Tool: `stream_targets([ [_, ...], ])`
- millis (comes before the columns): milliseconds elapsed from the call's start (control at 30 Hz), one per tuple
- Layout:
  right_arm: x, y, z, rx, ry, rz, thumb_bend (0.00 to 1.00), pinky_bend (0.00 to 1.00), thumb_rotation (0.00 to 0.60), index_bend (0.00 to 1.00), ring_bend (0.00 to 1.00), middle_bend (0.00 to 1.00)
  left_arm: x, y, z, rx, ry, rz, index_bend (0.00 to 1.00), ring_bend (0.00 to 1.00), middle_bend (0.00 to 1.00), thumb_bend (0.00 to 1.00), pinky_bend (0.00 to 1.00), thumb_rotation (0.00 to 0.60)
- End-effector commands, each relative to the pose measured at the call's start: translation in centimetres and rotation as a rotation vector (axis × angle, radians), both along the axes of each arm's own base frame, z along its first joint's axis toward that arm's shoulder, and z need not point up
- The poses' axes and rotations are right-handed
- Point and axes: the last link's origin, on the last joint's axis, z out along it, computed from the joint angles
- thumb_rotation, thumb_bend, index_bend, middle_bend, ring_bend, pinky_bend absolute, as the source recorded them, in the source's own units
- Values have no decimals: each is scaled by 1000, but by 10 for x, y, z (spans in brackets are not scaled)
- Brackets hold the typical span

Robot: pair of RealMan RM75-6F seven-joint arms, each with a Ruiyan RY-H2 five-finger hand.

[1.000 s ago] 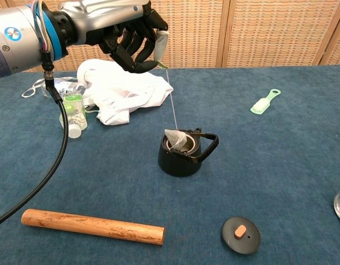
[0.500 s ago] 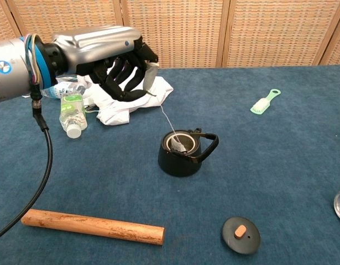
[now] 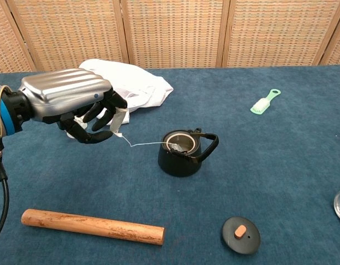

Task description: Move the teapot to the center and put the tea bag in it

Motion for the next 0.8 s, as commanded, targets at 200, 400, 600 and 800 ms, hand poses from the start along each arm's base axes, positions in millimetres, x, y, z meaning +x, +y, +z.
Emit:
stream_targets([
  [200, 1, -1, 1, -1, 4, 0, 198, 313, 600, 408, 236, 270, -15, -15, 3, 7, 145, 17, 436, 625, 645, 521, 626, 600],
  [400, 3, -3, 1, -3, 6, 5, 198, 313, 600, 404, 236, 270, -21, -27, 15, 17, 196, 60, 223, 463, 443, 455, 550, 600],
  [600, 4, -4, 1, -12, 4, 9, 198, 313, 600, 403, 236, 270, -27, -37, 28, 57, 139, 120, 85, 283, 245, 446, 433, 600],
  [800, 5, -5, 1, -36, 5, 17, 198, 313, 600, 403, 230, 268, -44, -47, 52, 179, -31, 206, 43, 206, 152, 446, 319, 600],
])
